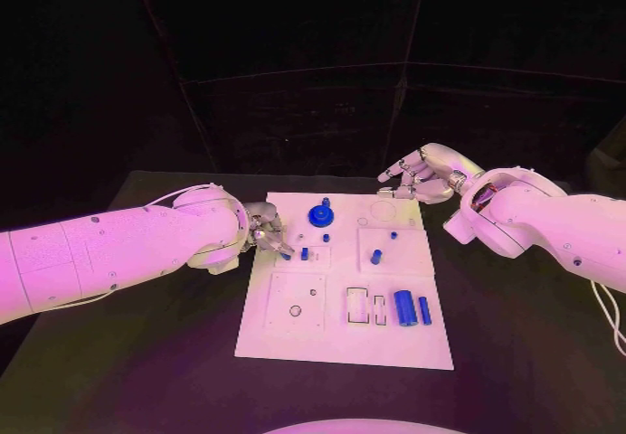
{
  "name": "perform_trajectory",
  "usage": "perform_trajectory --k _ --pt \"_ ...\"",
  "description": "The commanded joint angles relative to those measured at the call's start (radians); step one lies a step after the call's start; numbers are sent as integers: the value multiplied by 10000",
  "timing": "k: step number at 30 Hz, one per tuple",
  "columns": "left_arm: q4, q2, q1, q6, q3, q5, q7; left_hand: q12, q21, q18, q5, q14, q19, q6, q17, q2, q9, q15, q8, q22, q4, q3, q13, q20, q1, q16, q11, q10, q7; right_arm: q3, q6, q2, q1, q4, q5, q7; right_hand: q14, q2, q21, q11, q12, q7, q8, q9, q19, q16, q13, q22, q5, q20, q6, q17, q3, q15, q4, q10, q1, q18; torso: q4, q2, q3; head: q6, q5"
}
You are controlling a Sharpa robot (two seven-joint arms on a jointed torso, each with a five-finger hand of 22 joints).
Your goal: Assemble the parts on the task board
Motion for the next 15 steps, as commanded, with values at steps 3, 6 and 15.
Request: perform_trajectory --k 3,6,15 --pt "29 14 -29 400 -32 -71 -89 28 17 115 9 1073 196 20 2635 68 8 -20 64 179 -1018 1119 2 -15 12 32 30 69 -23 6 52 6 17 15 -14 91 235 83 -60 -3 -60 -15 46 8 -49 -59 -12 -11 43 10 20 -11 -52 -57 -13 -60 -21 160 5 -1 -1 5 27" --pt "43 22 -29 424 -34 -71 -91 28 17 115 9 1073 196 20 2635 68 8 -20 64 179 -1018 1119 2 -15 12 32 30 69 -23 6 53 12 17 12 -14 94 235 83 -60 -3 -60 -15 46 8 -49 -59 -12 -11 43 10 20 -11 -52 -57 -13 -60 -21 160 5 -6 -2 3 27" --pt "11 70 -29 409 -36 -69 -96 51 23 113 16 1073 199 27 2635 57 13 -19 79 188 -1025 1153 27 -15 -5 32 29 84 -25 6 49 19 17 13 -14 100 235 84 -63 -3 -62 -15 47 8 -51 -61 -14 -15 43 10 20 -13 -54 -57 -13 -61 -22 161 -2 0 2 -8 21"
